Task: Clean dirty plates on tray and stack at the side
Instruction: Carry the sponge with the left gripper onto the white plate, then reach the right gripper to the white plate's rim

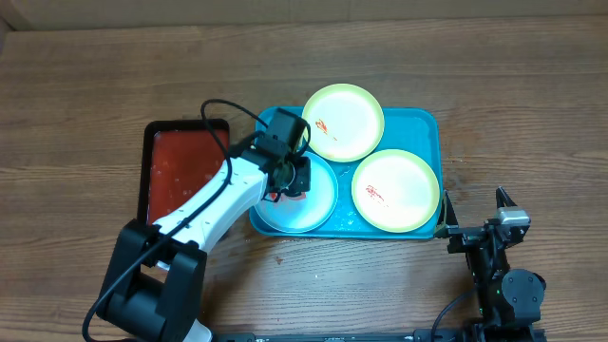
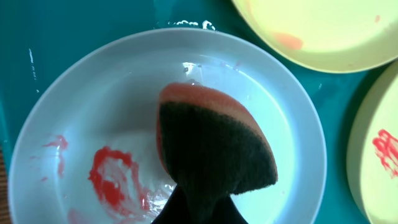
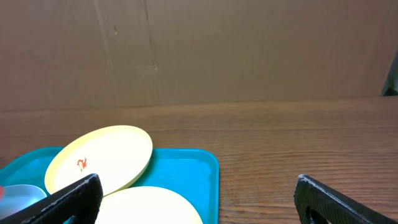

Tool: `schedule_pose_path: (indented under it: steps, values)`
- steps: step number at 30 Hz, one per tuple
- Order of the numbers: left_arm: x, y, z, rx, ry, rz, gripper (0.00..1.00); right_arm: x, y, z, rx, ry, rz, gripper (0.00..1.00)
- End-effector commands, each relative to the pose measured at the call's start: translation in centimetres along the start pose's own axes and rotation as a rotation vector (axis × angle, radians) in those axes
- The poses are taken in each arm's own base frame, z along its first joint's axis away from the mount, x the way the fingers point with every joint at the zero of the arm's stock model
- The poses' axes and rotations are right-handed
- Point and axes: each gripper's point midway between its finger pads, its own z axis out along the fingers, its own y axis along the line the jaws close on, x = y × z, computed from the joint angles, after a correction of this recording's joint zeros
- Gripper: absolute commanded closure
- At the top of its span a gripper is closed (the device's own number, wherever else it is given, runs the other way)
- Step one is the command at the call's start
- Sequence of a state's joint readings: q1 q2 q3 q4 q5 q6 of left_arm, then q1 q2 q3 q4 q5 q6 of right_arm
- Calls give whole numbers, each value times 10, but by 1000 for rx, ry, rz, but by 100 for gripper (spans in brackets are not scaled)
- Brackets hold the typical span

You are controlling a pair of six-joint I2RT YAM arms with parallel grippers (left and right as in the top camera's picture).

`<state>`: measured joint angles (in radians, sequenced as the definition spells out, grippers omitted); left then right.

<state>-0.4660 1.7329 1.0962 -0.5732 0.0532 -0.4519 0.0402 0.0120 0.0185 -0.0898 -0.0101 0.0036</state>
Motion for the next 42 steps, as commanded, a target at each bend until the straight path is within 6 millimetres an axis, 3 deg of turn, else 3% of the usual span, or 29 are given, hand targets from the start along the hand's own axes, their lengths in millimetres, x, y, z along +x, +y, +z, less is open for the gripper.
schedule_pose_path:
  steps: [1,8,14,20,24,28,33,36,40,42]
  values:
    - [3,11,14,-51,-37,-88,96,1,0,0,3,-5,-1,0]
    - [7,18,35,-64,-48,-107,96,1,0,0,3,-5,-1,0]
    - [9,17,40,-64,-39,-101,96,1,0,0,3,-5,-1,0]
    - [-2,1,21,4,-56,-73,96,-5,1,0,-3,-30,-1,0]
    - [-10,-9,-11,42,-85,-64,96,-18,41,-6,-242,-62,144,0]
    - [-13,-11,-33,55,-119,-62,96,-63,75,-26,-474,-210,223,0]
    - [-11,-10,-27,48,-103,-63,96,-124,85,-54,-558,-409,208,0]
    - [-7,-7,-19,36,-81,-65,96,-126,82,-44,-497,-255,211,0]
    - [-2,-5,-9,26,-51,-68,96,-96,81,-22,-427,135,199,0]
    - [-1,-6,-7,32,-44,-91,96,-85,100,-17,-544,330,150,0]
